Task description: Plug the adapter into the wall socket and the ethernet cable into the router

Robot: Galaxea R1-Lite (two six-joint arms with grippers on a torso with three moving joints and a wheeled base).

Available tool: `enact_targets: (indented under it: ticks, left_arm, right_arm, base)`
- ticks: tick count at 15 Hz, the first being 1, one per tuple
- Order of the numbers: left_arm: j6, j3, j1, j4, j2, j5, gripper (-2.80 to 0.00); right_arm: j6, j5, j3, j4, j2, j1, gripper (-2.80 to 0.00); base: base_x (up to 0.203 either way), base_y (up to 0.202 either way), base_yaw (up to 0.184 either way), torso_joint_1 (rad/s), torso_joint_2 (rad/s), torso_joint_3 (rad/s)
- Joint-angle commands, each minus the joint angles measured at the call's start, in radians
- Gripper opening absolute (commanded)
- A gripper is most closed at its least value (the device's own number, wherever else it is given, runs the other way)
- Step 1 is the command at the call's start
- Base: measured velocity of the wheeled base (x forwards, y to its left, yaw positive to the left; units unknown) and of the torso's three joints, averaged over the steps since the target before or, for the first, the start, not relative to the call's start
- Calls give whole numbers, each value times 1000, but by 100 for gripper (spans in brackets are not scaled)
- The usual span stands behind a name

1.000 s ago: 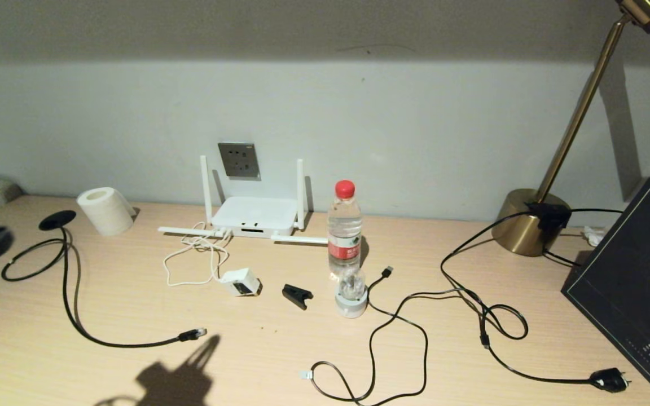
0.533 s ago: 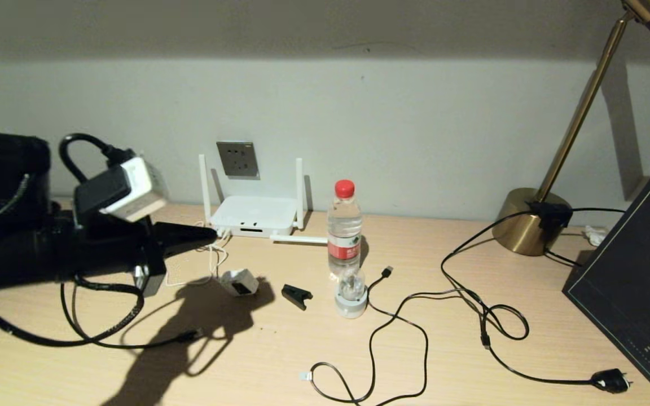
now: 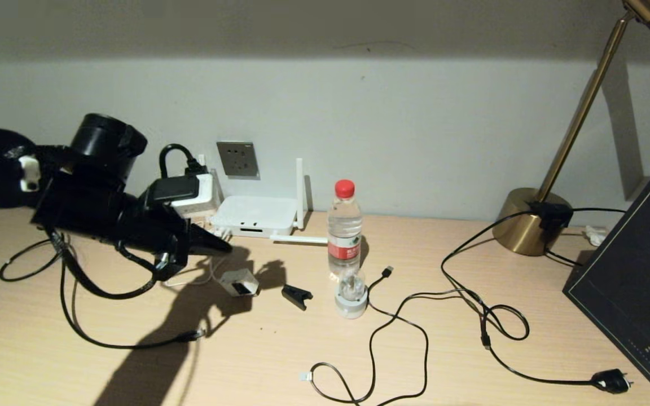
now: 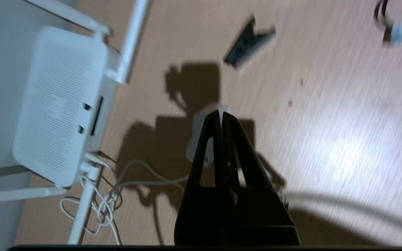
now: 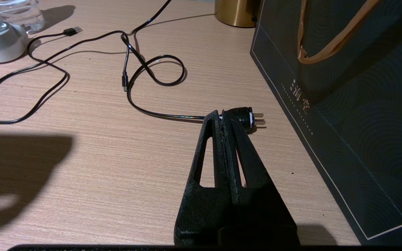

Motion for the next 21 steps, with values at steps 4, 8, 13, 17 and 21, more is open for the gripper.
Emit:
enact_targets:
  ticks: [4, 8, 13, 17, 21]
  left_arm:
    - [235, -144, -1, 122, 178, 105, 0]
    - [397, -482, -1, 396, 270, 140, 0]
    - [383, -498, -35, 565, 336, 162, 0]
    - [318, -498, -89, 549, 386, 159, 0]
    - [287, -496, -107, 514, 402, 163, 0]
  right_arm:
    - [0, 0, 0, 0, 0, 0, -280]
    - [0, 0, 0, 0, 0, 0, -280]
    - [0, 0, 0, 0, 0, 0, -280]
    - [0, 0, 0, 0, 0, 0, -280]
    - [0, 0, 0, 0, 1, 0, -280]
  base:
    - [0, 0, 0, 0, 0, 0]
    - [0, 0, 0, 0, 0, 0]
    - [0, 0, 0, 0, 0, 0]
    - [0, 0, 0, 0, 0, 0]
    - [0, 0, 0, 0, 0, 0]
